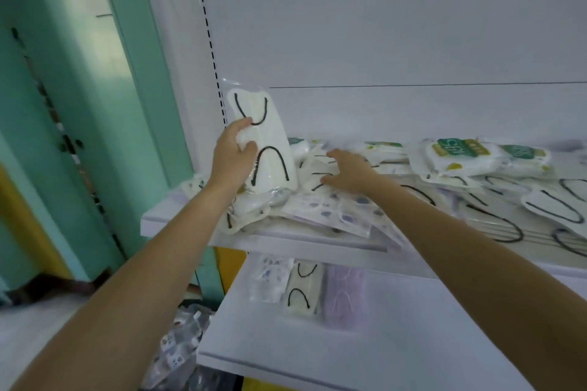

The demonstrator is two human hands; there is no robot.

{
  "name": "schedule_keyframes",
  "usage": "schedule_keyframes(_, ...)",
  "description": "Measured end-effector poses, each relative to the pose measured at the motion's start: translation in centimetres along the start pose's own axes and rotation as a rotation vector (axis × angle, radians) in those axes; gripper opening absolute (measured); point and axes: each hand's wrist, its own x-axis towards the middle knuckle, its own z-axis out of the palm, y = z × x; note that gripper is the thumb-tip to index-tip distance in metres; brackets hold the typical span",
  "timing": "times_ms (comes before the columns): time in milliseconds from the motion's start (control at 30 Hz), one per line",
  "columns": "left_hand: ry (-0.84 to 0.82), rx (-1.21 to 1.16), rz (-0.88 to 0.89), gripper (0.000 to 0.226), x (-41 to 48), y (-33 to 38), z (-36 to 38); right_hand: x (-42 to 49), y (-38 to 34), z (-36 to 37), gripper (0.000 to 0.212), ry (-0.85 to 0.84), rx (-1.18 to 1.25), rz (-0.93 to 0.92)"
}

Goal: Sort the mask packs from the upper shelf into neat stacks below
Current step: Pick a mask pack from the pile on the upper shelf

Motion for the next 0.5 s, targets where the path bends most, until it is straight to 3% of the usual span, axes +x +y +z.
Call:
schedule_keyframes(133,-0.132,0.022,-0.047,0.047,1.1,-1.3,0.4,1.0,-0.5,1.4,0.072,-0.084,-0.063,0.123)
schedule_keyframes(300,-0.211,0.019,-0.071,0.046,1.6,-2.9,1.8,0.6,-0.8,2.1,0.066,-0.025,-0.256,0.218)
schedule_keyframes(500,-0.245,0.024,-0.1,0.045,1.4,-3.6,2.5,0.9,-0.5,2.2,0.038,0.068,-0.292,0.283)
